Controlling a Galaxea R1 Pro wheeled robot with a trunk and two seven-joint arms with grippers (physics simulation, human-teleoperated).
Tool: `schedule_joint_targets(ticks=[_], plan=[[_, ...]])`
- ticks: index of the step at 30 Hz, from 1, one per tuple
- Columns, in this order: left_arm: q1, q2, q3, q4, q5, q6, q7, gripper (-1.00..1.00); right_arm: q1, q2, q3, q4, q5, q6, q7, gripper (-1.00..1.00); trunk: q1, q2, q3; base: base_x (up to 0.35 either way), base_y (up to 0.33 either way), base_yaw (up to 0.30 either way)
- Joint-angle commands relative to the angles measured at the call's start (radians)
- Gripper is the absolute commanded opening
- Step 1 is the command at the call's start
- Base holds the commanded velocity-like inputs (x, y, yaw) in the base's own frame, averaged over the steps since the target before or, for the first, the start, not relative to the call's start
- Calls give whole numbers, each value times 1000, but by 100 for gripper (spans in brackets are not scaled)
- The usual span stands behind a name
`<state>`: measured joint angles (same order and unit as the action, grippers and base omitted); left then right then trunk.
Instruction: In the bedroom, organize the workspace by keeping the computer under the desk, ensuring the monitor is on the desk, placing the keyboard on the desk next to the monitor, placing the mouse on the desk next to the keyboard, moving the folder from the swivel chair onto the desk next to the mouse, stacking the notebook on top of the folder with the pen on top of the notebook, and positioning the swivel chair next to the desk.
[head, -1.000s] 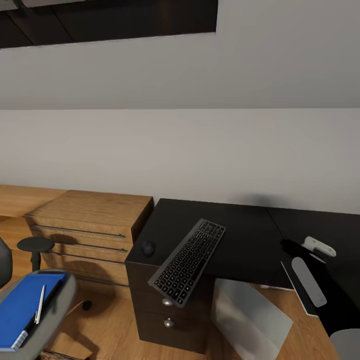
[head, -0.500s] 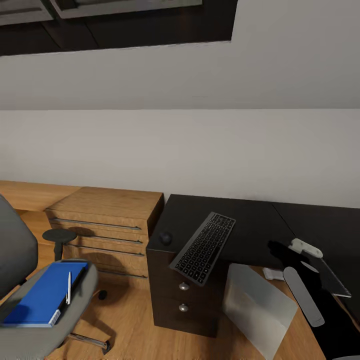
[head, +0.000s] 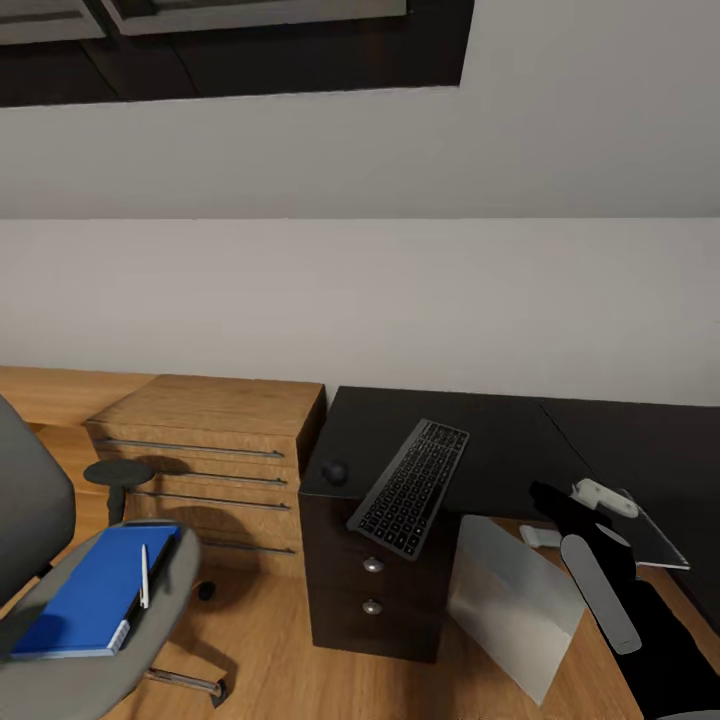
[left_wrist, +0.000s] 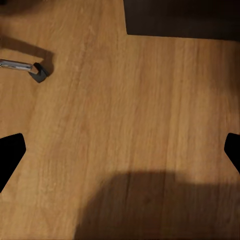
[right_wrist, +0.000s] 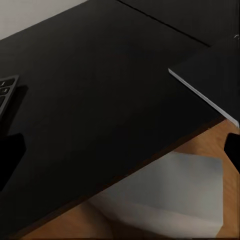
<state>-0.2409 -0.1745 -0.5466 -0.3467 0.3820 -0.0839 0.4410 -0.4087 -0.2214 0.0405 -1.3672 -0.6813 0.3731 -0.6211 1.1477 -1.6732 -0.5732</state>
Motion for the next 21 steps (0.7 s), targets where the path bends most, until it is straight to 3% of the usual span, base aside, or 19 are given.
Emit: schedule_joint_targets(ticks=[1,21], plan=[[-1,0,-8,2,11,-7,6,100,-1,-1,2,-1,-6,3,-8,100,0,-1,-1,-30,85,-50],[-1,0,-9,2,11,-7,7,100,-1,-1,2,4,-6,0,-8,100,0,-1,-1,-4,10,-6]])
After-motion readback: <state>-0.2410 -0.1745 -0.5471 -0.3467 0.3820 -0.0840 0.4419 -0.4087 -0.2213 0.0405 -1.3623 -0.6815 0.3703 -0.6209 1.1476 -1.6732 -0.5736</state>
